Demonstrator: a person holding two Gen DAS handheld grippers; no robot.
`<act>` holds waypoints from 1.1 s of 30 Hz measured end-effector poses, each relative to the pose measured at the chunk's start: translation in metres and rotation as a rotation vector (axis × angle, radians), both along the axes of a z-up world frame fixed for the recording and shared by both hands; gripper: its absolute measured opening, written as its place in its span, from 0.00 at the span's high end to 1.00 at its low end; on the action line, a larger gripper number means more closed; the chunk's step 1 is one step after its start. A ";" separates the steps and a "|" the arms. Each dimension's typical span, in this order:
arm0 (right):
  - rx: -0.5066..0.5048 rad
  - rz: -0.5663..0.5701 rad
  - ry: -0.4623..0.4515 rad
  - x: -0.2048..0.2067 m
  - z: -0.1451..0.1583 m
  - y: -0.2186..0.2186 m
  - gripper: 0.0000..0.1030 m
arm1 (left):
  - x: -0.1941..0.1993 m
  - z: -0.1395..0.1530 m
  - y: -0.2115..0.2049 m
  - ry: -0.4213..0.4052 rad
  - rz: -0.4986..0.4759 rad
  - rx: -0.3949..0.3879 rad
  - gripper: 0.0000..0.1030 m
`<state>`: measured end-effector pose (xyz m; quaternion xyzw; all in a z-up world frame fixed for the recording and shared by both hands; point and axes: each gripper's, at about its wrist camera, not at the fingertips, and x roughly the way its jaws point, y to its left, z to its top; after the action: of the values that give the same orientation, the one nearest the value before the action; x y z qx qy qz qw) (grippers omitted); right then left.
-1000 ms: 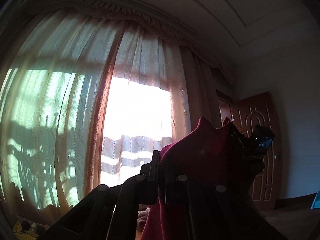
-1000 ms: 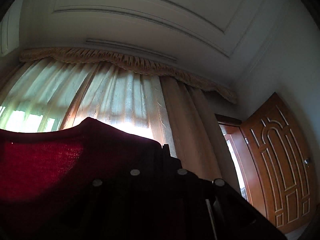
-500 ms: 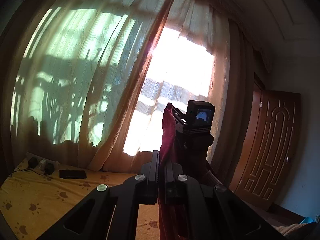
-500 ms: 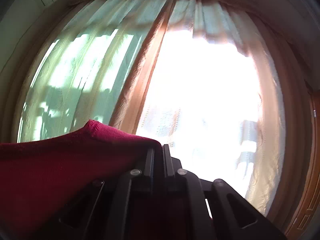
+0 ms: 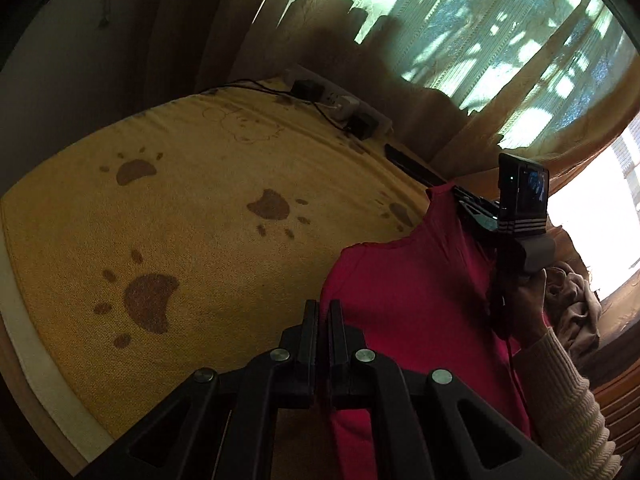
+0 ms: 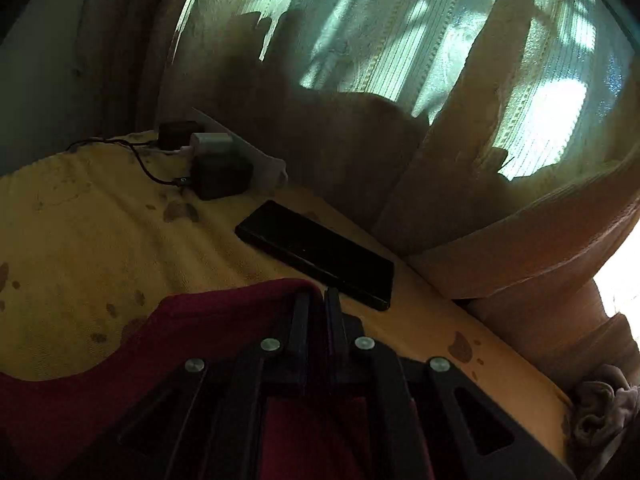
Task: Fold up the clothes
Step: 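Lower the sweatshirt onto the blanket with both grippers and release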
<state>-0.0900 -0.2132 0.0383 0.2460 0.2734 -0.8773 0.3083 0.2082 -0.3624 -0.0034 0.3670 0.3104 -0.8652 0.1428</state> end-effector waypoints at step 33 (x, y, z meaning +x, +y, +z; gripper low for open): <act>-0.363 -0.516 -0.371 0.044 0.051 0.455 0.08 | -0.122 0.059 0.111 0.019 -0.475 -0.128 0.94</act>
<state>-0.0456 0.2415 0.0896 0.4032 -0.0182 -0.9009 0.1598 0.0860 -0.2516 0.0560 0.4118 0.1611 -0.8958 -0.0444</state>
